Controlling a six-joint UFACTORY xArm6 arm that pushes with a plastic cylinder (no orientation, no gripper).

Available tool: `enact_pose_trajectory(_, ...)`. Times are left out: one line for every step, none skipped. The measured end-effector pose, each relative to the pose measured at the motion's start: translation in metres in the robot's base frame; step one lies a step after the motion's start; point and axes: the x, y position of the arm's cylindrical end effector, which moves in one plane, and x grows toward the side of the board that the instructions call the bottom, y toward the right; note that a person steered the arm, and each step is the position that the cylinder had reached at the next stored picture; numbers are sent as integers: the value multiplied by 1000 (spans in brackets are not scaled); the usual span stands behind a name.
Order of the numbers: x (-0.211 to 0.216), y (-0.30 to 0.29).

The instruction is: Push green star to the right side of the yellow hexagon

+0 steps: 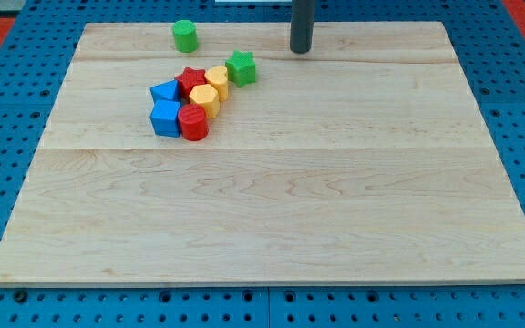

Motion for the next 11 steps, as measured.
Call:
enact_pose_trajectory(-3,-67)
enact_pose_trajectory(41,-88)
enact_pose_trajectory(77,-73)
enact_pose_trajectory(104,-56)
enact_pose_trajectory(117,-49)
enact_pose_trajectory(131,-15)
enact_pose_trajectory(157,-34)
enact_pose_trajectory(160,-78)
enact_pose_trajectory(163,-70)
enact_pose_trajectory(163,-36)
enact_pose_trajectory(109,-2)
